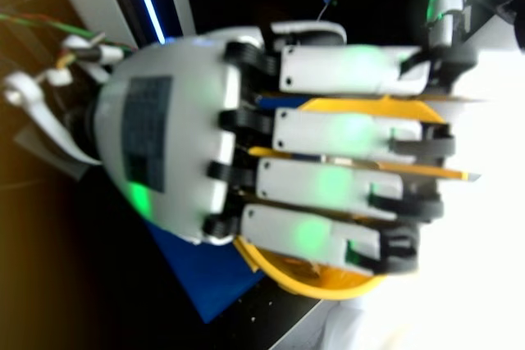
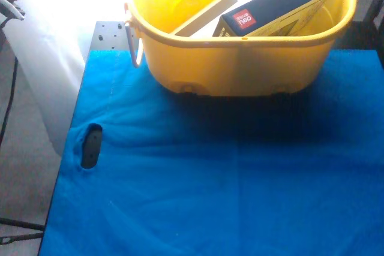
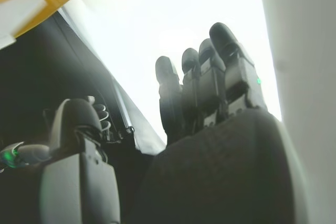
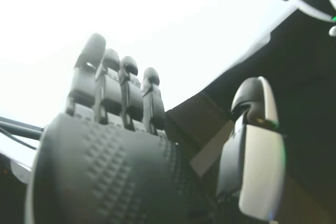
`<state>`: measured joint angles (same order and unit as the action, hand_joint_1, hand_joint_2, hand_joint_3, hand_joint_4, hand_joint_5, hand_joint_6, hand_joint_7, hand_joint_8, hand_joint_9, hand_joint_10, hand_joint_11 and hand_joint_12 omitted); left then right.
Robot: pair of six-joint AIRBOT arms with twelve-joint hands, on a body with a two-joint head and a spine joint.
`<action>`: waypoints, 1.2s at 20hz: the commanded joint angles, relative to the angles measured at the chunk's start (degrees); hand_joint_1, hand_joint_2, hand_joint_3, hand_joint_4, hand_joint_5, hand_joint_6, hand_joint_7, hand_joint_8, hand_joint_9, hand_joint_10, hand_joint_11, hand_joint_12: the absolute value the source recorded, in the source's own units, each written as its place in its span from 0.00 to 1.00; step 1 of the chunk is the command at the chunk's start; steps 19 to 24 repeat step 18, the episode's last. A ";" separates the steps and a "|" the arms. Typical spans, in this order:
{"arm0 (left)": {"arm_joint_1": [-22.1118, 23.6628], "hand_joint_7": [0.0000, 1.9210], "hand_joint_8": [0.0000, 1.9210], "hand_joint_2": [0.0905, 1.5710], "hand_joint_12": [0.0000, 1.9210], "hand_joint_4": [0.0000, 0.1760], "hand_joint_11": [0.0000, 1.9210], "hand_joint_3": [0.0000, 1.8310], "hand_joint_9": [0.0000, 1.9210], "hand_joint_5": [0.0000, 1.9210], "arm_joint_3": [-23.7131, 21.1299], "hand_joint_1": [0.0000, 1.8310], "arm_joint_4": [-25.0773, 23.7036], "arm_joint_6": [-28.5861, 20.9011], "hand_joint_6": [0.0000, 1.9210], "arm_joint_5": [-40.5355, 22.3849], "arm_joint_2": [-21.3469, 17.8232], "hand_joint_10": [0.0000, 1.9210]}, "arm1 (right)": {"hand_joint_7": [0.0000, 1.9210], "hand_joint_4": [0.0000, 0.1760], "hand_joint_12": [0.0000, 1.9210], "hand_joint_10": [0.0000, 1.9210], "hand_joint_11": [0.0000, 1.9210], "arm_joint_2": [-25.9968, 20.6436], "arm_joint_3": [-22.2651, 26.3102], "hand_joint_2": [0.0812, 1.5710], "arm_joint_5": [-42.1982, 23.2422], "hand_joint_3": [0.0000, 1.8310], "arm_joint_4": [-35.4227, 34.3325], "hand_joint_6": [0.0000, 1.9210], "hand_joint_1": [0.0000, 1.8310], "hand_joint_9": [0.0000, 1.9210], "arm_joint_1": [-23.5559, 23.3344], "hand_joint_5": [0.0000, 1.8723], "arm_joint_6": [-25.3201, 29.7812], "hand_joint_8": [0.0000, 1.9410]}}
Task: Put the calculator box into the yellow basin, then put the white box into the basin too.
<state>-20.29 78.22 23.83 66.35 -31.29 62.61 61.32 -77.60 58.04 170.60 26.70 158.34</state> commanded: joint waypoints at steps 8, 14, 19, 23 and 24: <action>-0.17 0.21 0.01 0.65 0.57 0.00 0.00 0.00 0.18 0.29 -6.38 0.33 -7.60 -6.67 0.01 -15.80 -5.84 0.02 | 0.12 0.27 0.49 0.05 0.00 -7.17 5.43 0.57 20.43 0.00 1.97 0.03 0.52 0.09 6.27 0.26 1.31 0.00; -2.33 0.23 0.01 0.66 0.61 0.00 0.00 0.00 0.19 0.29 -13.51 0.29 -14.35 -13.58 0.01 -29.07 -11.74 0.01 | 0.11 0.12 0.39 0.03 0.00 -8.06 8.09 0.63 29.05 0.00 1.97 0.02 0.49 0.10 12.19 0.21 4.86 0.00; -5.59 0.25 0.01 0.68 0.70 0.00 0.00 0.01 0.23 0.27 -16.05 0.32 -16.87 -18.61 0.00 -38.04 -13.55 0.03 | 0.20 0.15 0.41 0.04 0.00 -9.42 11.52 0.68 38.26 0.00 -0.85 0.02 0.51 0.19 19.19 0.28 4.86 0.01; -5.59 0.25 0.01 0.68 0.70 0.00 0.00 0.01 0.23 0.27 -16.05 0.32 -16.87 -18.61 0.00 -38.04 -13.55 0.03 | 0.20 0.15 0.41 0.04 0.00 -9.42 11.52 0.68 38.26 0.00 -0.85 0.02 0.51 0.19 19.19 0.28 4.86 0.01; -5.59 0.25 0.01 0.68 0.70 0.00 0.00 0.01 0.23 0.27 -16.05 0.32 -16.87 -18.61 0.00 -38.04 -13.55 0.03 | 0.20 0.15 0.41 0.04 0.00 -9.42 11.52 0.68 38.26 0.00 -0.85 0.02 0.51 0.19 19.19 0.28 4.86 0.01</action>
